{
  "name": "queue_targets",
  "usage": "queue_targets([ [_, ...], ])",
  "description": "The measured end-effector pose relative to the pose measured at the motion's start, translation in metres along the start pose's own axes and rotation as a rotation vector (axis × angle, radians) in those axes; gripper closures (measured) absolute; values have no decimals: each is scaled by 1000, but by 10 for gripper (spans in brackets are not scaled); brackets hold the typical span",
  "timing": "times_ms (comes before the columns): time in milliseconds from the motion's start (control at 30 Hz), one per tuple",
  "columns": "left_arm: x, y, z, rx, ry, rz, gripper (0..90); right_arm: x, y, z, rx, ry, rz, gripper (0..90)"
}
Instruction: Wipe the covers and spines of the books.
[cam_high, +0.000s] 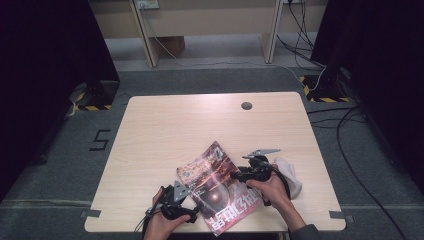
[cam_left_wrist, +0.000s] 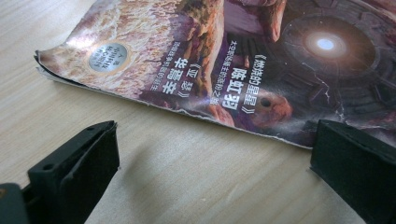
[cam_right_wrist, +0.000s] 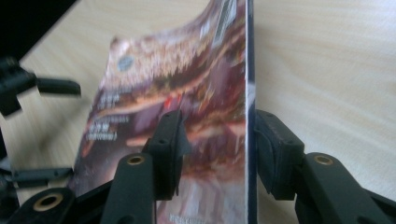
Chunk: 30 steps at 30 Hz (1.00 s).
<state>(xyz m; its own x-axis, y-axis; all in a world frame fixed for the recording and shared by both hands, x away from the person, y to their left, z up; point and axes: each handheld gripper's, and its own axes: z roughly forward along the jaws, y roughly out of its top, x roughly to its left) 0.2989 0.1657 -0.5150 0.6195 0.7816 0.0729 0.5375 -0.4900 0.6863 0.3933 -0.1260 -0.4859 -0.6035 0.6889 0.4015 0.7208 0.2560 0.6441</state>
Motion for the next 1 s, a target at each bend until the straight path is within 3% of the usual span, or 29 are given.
queue_targets([
  [67,0,0,0,2,1,0,2,2,-4,5,40,27,-16,575],
  [167,-1,0,0,3,3,4,7,7,-2,4,71,10,-87,654],
  [200,-1,0,0,3,3,4,9,7,-2,4,71,10,-87,654],
  [233,-1,0,-1,4,5,10,9,11,0,2,73,-7,-158,696],
  [267,-1,0,-1,3,8,14,13,13,0,1,79,-26,-191,706],
  [367,2,3,-6,3,-47,41,102,16,0,2,84,-51,-248,724],
  [400,2,3,-6,3,-47,41,158,16,0,2,84,-51,-248,724],
  [433,6,6,-11,-43,-33,34,183,19,2,0,79,-53,-278,747],
  [533,14,10,-13,-61,-18,21,171,23,7,-5,68,-65,-337,768],
  [600,30,19,-14,-102,-18,-24,171,25,11,-8,70,-79,-377,778],
  [700,47,31,-16,-144,-13,-81,165,22,14,-10,64,-61,-367,787],
  [733,47,31,-16,-144,-13,-81,157,22,15,-11,70,-55,-361,788],
  [767,54,39,-16,-170,-30,-99,153,21,16,-11,70,-55,-368,788],
  [867,58,45,-14,-191,-35,-90,153,22,17,-11,74,-58,-377,790],
  [1000,63,48,1,-183,-58,-70,147,25,19,-15,54,-18,-381,802],
])
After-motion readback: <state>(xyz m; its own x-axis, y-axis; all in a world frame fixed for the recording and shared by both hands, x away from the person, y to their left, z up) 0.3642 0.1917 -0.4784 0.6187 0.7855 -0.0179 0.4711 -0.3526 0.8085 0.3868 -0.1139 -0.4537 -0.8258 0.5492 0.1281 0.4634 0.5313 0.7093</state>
